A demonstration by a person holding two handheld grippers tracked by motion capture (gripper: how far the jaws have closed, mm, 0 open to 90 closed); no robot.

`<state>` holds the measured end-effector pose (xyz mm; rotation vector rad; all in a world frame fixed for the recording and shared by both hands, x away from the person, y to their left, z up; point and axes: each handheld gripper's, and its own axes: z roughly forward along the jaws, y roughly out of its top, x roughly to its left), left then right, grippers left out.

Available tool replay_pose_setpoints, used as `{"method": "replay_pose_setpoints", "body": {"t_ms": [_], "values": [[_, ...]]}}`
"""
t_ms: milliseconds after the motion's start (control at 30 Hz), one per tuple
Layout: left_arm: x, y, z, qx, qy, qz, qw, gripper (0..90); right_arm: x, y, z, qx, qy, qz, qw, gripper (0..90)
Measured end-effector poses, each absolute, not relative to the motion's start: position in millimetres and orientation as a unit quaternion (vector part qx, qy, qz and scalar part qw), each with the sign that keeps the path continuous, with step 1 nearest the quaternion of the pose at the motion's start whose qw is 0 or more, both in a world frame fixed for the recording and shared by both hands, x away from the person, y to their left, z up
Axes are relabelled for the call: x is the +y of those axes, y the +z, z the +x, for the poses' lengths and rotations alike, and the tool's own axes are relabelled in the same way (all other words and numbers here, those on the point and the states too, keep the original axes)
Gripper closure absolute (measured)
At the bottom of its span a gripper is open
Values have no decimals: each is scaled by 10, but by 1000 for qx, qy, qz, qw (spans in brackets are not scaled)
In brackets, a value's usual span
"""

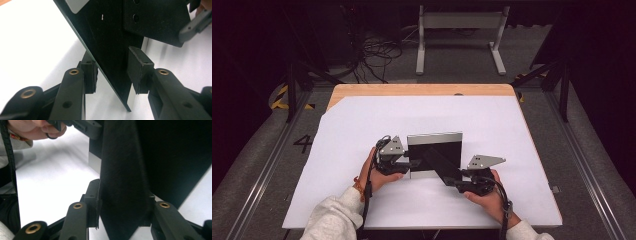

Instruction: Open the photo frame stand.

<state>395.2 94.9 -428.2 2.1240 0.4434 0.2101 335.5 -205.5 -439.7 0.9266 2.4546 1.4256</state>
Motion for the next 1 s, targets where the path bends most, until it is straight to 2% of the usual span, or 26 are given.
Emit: {"method": "replay_pose_setpoints", "body": {"t_ms": [233, 433, 533, 600, 800, 1000], "values": [[967, -4303, 3934, 177, 84, 860, 472, 632, -2091, -4374, 3360, 822, 475, 308, 70, 667], [919, -4446, 3933, 160, 64, 873, 457, 542, -2105, -4377, 3346, 827, 470, 302, 66, 688], [902, -4494, 3929, 159, 57, 874, 456, 526, -2101, -4378, 3331, 828, 467, 302, 70, 688], [877, -4532, 3912, 155, 62, 881, 443, 531, -2101, -4378, 3328, 829, 466, 301, 71, 689], [838, -4621, 3890, 138, 58, 894, 423, 634, -2098, -4382, 3320, 828, 467, 300, 75, 687], [809, -4634, 3872, 132, 77, 897, 414, 654, -2098, -4390, 3320, 828, 466, 302, 80, 690]]}}
